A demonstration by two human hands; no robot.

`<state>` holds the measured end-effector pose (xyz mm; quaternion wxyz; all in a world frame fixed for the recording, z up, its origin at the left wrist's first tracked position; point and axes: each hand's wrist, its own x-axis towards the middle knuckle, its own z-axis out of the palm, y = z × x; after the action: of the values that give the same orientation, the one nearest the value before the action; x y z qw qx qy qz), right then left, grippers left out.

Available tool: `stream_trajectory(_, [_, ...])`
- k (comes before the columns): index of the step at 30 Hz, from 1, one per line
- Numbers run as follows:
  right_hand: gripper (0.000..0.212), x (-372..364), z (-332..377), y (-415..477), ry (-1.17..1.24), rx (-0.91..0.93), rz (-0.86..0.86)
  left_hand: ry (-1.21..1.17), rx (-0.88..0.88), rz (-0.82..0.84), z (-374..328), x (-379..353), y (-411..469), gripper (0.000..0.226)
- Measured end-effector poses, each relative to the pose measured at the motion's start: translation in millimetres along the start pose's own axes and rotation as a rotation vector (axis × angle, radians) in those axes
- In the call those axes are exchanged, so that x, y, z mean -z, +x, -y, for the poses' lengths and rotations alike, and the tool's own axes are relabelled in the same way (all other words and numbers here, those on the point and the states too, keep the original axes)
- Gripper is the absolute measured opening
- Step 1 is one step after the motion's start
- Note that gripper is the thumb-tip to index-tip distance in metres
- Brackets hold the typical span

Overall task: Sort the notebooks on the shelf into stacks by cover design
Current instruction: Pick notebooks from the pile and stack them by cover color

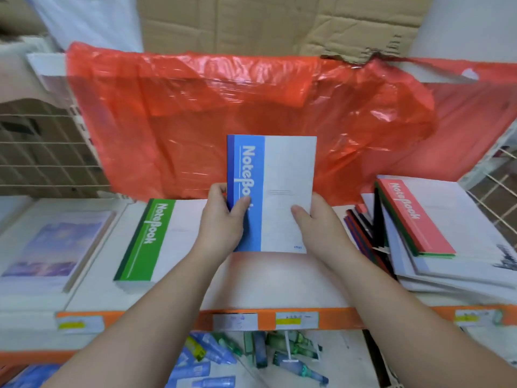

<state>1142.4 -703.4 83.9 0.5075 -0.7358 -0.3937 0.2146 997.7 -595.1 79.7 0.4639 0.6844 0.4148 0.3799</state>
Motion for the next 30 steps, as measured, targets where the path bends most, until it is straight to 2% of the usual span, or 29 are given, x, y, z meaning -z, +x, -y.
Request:
stream_trajectory(4, [0.019,-45.1,22.1,0.8,0.089,-0.055,0.119,0.112,0.073,-0.109,6.3,49.2,-6.4,0.019])
stream_trajectory(7, [0.021,-82.0,31.4,-0.5,0.08,-0.113,0.206,0.284,0.118,-0.159,18.0,83.1,-8.1,0.017])
stream_trajectory(13, [0.028,-141.3,38.5,4.2,0.015,-0.166,0.368,0.639,0.2,-0.142,47.2,136.1,6.4,0.026])
stream_trajectory(16, [0.033,-157.8,42.1,4.9,-0.057,-0.164,0.367,0.727,0.216,-0.14,58.5,148.7,12.3,0.028])
stream_trajectory(19, [0.047,-168.4,43.4,7.2,-0.135,-0.166,0.342,0.772,0.2,-0.147,67.0,153.1,17.2,0.032])
stream_trajectory(24, [0.032,-177.6,44.4,8.3,-0.25,-0.142,0.331,0.889,0.162,-0.121,73.2,155.1,19.3,0.038])
stream_trajectory(30, [0.032,-186.3,38.5,10.3,-0.367,-0.12,0.318,0.926,0.163,-0.099,83.3,159.1,21.5,0.039])
